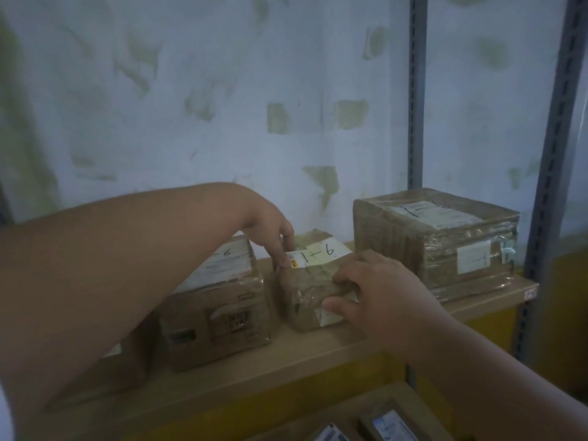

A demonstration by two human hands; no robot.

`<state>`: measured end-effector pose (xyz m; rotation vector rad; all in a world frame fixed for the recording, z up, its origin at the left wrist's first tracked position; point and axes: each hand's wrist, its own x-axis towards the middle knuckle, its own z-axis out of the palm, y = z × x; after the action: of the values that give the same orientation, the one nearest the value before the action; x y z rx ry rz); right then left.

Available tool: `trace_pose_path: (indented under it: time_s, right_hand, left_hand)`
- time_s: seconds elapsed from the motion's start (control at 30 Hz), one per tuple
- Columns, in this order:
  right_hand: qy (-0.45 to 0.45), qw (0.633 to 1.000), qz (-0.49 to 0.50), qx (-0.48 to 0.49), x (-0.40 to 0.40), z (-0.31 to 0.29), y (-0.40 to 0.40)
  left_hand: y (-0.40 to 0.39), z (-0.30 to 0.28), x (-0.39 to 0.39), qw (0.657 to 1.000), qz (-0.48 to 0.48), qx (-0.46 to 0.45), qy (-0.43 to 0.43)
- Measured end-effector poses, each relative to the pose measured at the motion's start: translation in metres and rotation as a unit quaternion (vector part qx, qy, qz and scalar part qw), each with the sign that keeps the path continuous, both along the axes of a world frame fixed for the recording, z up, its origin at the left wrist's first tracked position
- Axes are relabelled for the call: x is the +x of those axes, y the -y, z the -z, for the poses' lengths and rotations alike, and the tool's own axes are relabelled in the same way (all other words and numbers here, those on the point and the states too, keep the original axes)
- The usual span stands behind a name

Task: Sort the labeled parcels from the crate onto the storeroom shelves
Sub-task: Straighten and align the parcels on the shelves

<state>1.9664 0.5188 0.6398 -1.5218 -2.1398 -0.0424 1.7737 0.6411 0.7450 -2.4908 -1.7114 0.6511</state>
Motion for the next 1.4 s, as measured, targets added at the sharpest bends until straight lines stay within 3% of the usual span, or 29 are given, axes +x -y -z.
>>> trace_pose_path:
  time_s: [0.27, 0.47, 0.73, 0.9, 1.1, 1.4]
  right_hand:
    - [-0.012, 1.0, -0.001, -0.012, 0.009, -0.005, -0.001]
    - [0.057, 0.998, -0.018, 0.023, 0.027, -0.015, 0.006]
    - [0.022, 0.992, 0.024, 0.124, 0.155, -0.059, -0.012]
    - [0.06, 0.997, 0.039, 0.024, 0.212, -0.059, -0.047]
    - [0.016, 0.999, -0.013, 0.04, 0.228, -0.046, -0.071]
    - [0.027, 0.998, -0.034, 0.045, 0.227, -0.044, -0.084]
  left_hand:
    - [0.0, 0.002, 0.005, 1.0, -0.002, 0.006, 0.003]
    - [0.008, -0.004, 0.017, 1.0, -0.019, 0.01, -0.005]
    - [0.002, -0.015, 0.094, 0.981, 0.023, 0.091, 0.171]
    - [-0.003, -0.022, 0.138, 0.983, 0.002, 0.026, 0.183]
    - [-0.011, -0.015, 0.142, 0.969, -0.052, -0.007, 0.24]
    - [-0.016, -0.009, 0.141, 0.957, -0.094, -0.007, 0.273]
